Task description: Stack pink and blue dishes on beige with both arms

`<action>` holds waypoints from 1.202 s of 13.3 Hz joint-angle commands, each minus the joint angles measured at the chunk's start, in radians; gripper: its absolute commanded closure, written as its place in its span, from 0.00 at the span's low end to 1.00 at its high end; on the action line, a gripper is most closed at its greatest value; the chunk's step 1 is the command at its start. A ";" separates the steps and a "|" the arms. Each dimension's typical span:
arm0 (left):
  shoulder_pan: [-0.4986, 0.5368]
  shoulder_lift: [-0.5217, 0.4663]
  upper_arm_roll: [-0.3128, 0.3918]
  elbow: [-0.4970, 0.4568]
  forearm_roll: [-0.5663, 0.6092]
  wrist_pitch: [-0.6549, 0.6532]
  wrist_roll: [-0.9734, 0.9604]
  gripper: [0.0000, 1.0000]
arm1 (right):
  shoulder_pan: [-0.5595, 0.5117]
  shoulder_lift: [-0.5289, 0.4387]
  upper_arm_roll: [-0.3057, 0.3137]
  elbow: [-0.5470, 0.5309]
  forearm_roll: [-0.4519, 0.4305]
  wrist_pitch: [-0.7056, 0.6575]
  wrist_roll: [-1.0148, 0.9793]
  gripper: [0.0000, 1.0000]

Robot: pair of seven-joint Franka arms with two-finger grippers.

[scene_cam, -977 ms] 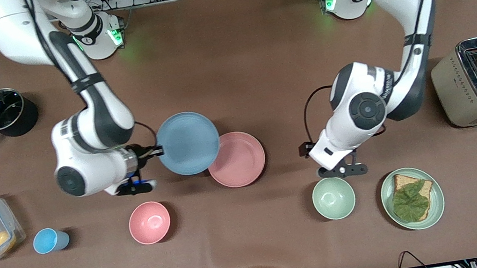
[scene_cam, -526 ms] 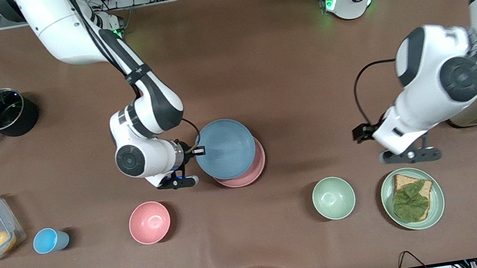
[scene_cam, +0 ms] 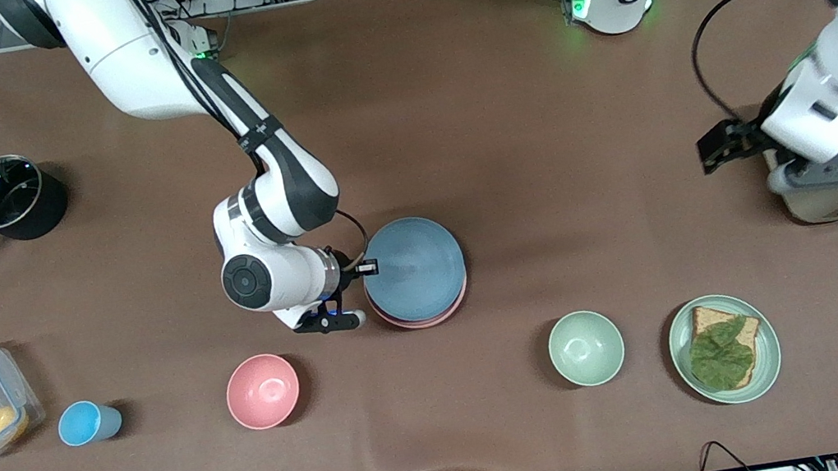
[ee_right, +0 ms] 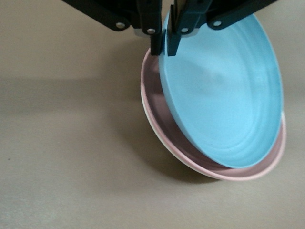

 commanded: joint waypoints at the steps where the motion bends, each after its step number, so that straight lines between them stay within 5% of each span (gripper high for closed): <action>1: 0.011 -0.117 0.058 -0.153 -0.028 0.016 0.035 0.00 | 0.006 0.014 -0.011 0.061 0.037 -0.014 0.008 0.00; 3: 0.005 -0.176 0.094 -0.245 -0.045 0.084 0.038 0.00 | -0.014 -0.009 -0.019 0.064 0.033 -0.037 -0.004 0.00; 8: -0.006 -0.179 0.100 -0.229 -0.050 0.068 0.038 0.00 | -0.137 -0.041 -0.022 0.136 -0.021 -0.272 -0.032 0.00; 16: 0.011 -0.177 0.107 -0.229 -0.082 0.066 0.039 0.00 | -0.375 -0.193 -0.028 0.126 -0.359 -0.485 -0.205 0.00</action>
